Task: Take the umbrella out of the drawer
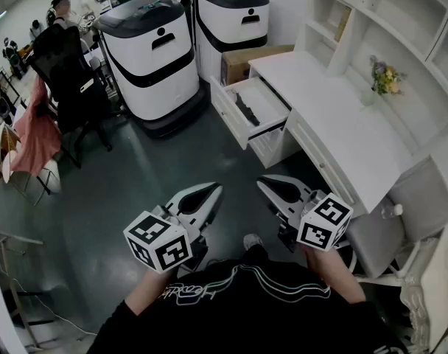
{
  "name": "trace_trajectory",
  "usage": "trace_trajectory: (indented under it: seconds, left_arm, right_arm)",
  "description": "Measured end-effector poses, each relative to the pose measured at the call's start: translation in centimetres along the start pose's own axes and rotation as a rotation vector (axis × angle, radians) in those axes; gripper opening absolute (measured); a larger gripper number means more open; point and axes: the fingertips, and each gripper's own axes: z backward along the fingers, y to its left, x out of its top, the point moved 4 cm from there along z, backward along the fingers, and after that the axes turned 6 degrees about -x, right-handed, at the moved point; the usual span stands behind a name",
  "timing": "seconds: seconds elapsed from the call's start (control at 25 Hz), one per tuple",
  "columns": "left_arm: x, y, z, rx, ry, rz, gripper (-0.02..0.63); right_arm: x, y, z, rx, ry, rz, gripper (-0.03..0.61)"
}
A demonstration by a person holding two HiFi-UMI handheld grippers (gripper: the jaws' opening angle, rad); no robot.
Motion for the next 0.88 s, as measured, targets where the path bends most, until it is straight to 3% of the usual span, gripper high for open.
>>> trace_trajectory:
  seconds: [0.68, 0.88]
  left_arm:
    - [-0.3, 3.0, 0.9, 0.007, -0.001, 0.019, 0.02]
    - [0.1, 5.0, -0.7, 0.019, 0.018, 0.022, 0.02]
  right_arm:
    - [-2.1, -0.5, -1.4, -0.009, 0.022, -0.049, 0.049]
    - [-1.8, -2.7, -3.6, -0.033, 0.054, 0.028, 0.049]
